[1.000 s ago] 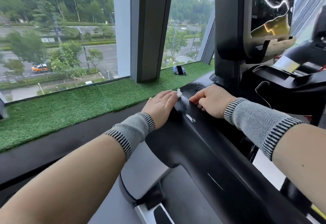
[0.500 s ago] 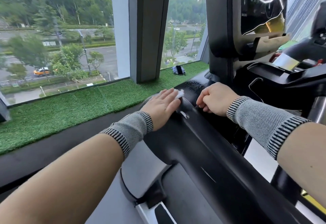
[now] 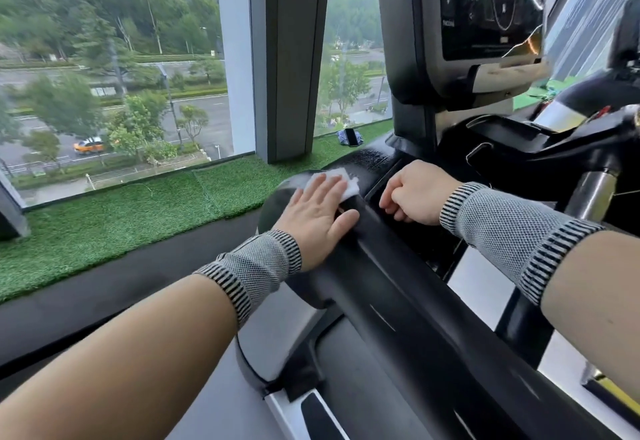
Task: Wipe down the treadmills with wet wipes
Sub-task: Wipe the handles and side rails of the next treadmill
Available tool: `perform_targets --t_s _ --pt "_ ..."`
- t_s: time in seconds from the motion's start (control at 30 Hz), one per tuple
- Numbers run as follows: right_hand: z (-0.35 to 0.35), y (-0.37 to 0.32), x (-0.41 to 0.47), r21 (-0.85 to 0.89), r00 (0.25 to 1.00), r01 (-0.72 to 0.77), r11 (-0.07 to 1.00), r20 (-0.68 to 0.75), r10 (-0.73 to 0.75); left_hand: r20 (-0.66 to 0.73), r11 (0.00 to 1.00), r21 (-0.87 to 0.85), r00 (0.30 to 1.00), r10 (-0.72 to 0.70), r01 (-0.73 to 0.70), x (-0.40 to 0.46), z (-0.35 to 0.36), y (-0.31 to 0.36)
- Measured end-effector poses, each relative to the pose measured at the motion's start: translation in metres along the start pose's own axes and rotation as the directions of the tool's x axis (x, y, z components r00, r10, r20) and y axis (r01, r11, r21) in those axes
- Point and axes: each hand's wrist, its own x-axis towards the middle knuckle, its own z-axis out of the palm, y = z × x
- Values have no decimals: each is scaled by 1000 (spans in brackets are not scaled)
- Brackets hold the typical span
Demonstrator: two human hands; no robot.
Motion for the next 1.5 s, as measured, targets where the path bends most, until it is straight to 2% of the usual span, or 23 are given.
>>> perform_targets --t_s 0.17,0.23,0.33,0.4,0.47,0.6,0.67,0.8,0.87,0.93,1.0,1.07,1.2,1.3,1.4,1.5 --pt "-4 1 -7 16 1000 14 1000 24 -15 -22 979 53 980 197 -196 -42 8 24" --pt "-2 0 -9 6 999 16 1000 39 -16 -26 984 48 985 171 -169 -38 7 21" --pt "-2 -4 -13 -34 998 33 999 47 -31 -6 999 -18 999 -45 45 -12 1 7" --pt "-2 -4 -15 -41 998 38 998 47 -36 -5 993 -42 994 -112 112 -6 1 6" --pt "-4 -3 -15 -35 998 41 999 48 -40 -12 997 -33 997 -72 72 -19 5 15" --pt "-4 -5 -15 -56 995 74 996 64 -70 -24 995 -17 995 94 -95 -55 15 31" --pt "-3 -7 -15 -74 995 78 994 62 -74 -25 998 -16 998 54 -54 -46 12 25" --pt "-5 -9 -19 -128 997 61 990 44 -56 -9 990 22 990 -138 138 -15 0 14" --pt "-8 -7 -20 -156 998 66 985 26 -63 -25 983 154 995 -93 96 -17 -1 25" --pt "-9 -5 -19 -159 997 72 985 7 -72 -36 974 226 999 36 -27 -29 2 43" --pt "-8 -2 -18 -108 997 76 991 29 -73 -28 980 175 995 99 -92 -37 7 49" --pt "-6 1 -19 -94 993 110 989 52 -106 -47 996 76 997 53 -49 -28 7 40" --pt "-5 -2 -26 -253 966 251 934 123 -226 -48 991 -47 990 -131 129 0 3 18" --pt "-3 -4 -30 -380 938 334 862 221 -266 -63 997 -13 995 -79 78 -11 10 24" --pt "2 -4 -31 -475 933 328 817 297 -202 -90 1000 5 996 -1 1 -24 14 20" --pt "2 -3 -31 -602 940 312 735 306 -149 -62 993 -46 992 -108 105 -11 8 12"
